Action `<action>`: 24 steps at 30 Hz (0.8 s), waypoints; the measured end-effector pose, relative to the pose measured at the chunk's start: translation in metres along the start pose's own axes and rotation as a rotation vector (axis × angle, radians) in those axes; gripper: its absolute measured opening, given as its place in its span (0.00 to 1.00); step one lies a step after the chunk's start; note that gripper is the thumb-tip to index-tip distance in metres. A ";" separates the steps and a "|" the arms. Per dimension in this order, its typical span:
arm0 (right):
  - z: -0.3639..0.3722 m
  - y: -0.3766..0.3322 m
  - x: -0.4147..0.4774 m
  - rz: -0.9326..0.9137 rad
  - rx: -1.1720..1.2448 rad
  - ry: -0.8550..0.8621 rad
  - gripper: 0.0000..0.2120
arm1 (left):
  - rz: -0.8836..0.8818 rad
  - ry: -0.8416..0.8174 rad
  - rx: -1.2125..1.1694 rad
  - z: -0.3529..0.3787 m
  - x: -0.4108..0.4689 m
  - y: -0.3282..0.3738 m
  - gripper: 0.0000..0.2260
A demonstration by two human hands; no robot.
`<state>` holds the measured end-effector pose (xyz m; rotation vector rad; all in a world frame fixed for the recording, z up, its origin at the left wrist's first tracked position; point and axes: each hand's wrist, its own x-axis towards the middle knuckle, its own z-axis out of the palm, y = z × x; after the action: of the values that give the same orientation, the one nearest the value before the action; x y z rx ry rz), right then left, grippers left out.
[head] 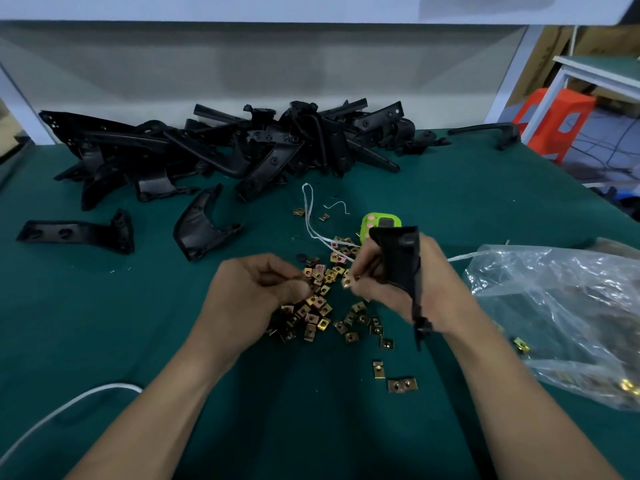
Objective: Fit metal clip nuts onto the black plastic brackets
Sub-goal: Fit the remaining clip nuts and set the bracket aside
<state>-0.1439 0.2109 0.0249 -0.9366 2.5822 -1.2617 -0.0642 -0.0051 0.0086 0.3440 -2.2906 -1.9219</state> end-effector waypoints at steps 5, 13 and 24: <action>0.012 0.002 0.004 0.194 -0.439 0.152 0.11 | -0.040 0.043 -0.175 -0.001 -0.001 0.002 0.06; 0.019 0.010 0.006 0.197 -0.573 0.315 0.05 | -0.094 -0.133 -0.268 0.009 -0.012 0.008 0.07; 0.027 0.011 0.006 0.194 -0.638 0.329 0.08 | -0.060 -0.062 -0.281 0.014 -0.015 0.009 0.03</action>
<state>-0.1444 0.1938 0.0002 -0.5480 3.3264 -0.5744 -0.0540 0.0137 0.0156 0.3265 -2.0259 -2.2754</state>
